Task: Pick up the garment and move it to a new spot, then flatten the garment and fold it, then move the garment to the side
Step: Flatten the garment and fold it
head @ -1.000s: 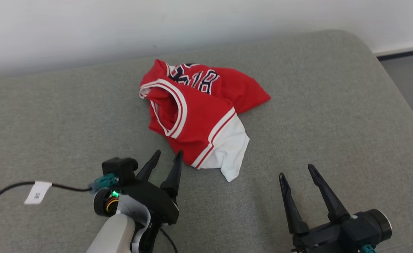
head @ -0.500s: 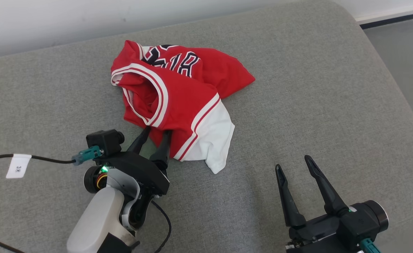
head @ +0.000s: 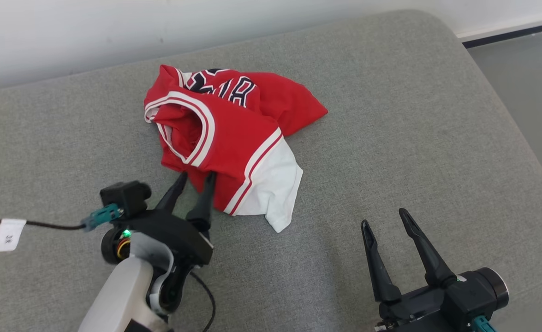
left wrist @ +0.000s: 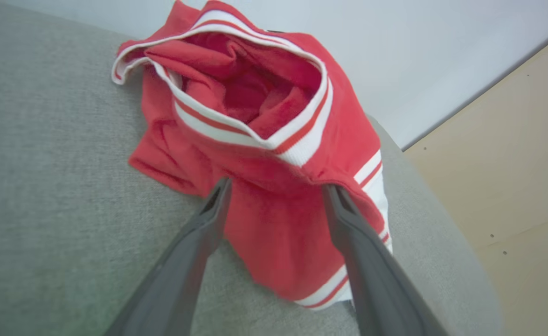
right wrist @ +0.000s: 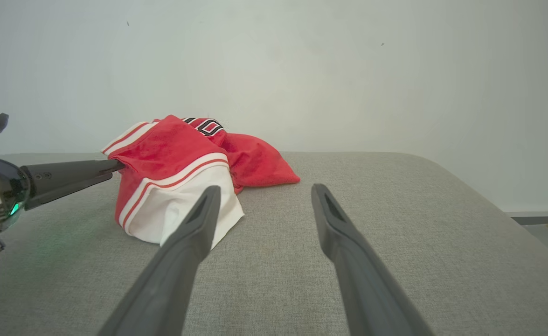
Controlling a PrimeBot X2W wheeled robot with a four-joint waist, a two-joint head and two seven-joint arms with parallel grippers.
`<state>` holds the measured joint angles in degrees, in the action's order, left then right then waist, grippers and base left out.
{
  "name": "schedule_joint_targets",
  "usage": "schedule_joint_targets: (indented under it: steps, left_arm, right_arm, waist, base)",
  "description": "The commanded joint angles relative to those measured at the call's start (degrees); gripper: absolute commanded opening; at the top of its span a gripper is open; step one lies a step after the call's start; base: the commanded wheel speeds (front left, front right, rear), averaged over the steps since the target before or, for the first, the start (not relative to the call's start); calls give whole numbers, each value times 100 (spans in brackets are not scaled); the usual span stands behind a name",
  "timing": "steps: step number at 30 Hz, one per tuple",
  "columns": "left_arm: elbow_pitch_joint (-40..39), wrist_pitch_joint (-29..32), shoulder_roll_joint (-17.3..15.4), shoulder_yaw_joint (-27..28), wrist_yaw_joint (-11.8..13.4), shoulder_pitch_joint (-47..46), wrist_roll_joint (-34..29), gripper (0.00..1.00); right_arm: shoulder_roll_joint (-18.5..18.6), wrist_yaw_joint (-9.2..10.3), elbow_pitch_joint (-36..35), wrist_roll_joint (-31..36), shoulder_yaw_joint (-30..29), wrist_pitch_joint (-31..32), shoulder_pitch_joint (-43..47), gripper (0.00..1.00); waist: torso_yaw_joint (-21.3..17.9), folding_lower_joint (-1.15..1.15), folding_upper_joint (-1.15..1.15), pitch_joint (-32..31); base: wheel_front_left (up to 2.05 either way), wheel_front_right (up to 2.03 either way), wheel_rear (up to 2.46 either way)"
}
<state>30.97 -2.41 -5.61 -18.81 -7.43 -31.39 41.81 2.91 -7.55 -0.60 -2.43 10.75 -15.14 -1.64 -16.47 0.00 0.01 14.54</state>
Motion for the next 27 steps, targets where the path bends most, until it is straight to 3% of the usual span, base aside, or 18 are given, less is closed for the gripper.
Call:
schedule_joint_targets:
  steps: [1,15,20,26,27]
  left_arm:
    - [-54,-23,-81,50,63,145,40,100]
    - [-1100,229,-319,164,547,518,62,100]
    - [-953,455,-308,41,674,301,-32,100]
    - [-568,471,-150,124,627,-32,200,100]
    - [-517,432,-123,159,595,-82,261,96]
  right_arm:
    - [-4,12,16,-7,-1,-10,57,100]
    - [-4,13,14,-4,142,-10,-11,100]
    - [-3,13,-1,-27,201,-10,-108,100]
    - [-4,13,-17,-64,228,-10,-182,100]
    - [-4,13,-22,-79,223,-10,-191,100]
  waist:
    - [22,0,-1,-66]
    - [26,0,-1,-75]
    - [-98,0,-1,56]
    - [-242,0,-1,146]
    - [-262,0,-1,144]
  base:
    - [0,0,0]
    - [0,0,0]
    - [0,0,0]
    - [0,0,0]
    - [0,0,0]
